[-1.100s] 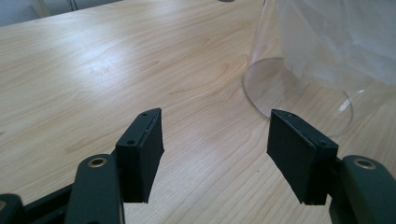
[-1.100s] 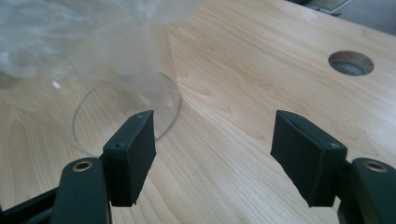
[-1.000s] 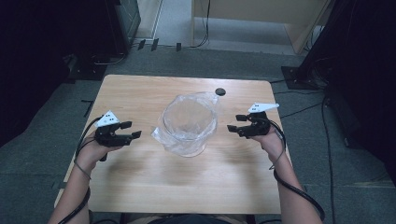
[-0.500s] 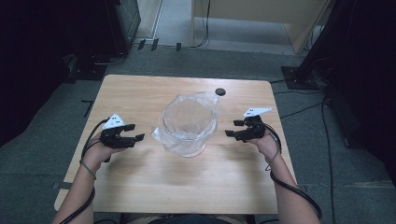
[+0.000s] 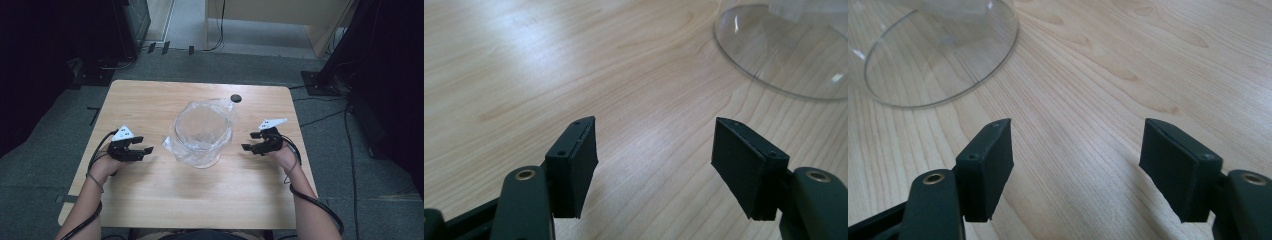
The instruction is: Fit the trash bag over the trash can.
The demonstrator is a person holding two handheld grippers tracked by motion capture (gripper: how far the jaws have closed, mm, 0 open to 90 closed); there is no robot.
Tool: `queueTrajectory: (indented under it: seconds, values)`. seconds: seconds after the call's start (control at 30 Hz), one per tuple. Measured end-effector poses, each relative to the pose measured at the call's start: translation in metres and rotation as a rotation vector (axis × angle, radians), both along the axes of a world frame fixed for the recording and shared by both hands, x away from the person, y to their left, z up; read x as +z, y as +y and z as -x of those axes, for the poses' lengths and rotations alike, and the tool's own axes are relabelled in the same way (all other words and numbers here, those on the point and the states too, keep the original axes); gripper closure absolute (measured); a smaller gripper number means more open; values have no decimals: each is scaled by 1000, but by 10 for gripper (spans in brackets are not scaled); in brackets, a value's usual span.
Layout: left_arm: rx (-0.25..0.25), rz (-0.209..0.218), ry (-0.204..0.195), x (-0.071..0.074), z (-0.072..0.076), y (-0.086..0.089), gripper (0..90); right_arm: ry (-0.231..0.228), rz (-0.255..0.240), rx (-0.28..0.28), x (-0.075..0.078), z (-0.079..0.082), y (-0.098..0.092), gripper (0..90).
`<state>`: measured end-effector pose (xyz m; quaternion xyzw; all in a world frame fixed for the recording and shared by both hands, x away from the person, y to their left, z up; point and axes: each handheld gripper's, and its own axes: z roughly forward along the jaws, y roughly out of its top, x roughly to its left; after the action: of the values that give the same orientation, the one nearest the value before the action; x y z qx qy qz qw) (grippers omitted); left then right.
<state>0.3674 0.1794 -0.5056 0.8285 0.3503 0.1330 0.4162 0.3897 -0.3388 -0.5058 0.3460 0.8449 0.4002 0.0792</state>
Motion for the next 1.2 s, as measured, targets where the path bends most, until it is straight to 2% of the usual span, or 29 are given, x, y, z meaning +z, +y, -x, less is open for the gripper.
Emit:
queueTrajectory:
  seconds: [0.3,0.53,0.67,0.77,0.87,1.03,1.2]
  values:
    - [0,-25,12,-6,-1,0,337,11,27,-12,-10,-3,-7,295]
    - [-19,-45,28,-12,-1,-5,330,-15,19,-14,-14,-4,-6,273]
    - [-15,-44,16,-13,-2,-7,313,-33,28,-13,-15,-4,-4,243]
    - [-3,-59,13,-14,-2,-9,276,-61,37,-15,-17,-3,0,181]
    - [-6,-72,11,-14,-1,-11,237,-81,58,-21,-19,-3,3,164]
    - [-14,-99,3,-14,-1,-13,194,-80,61,-47,-19,-4,7,149]
    - [-12,-98,3,-14,-1,-13,194,-79,60,-52,-19,-4,8,149]
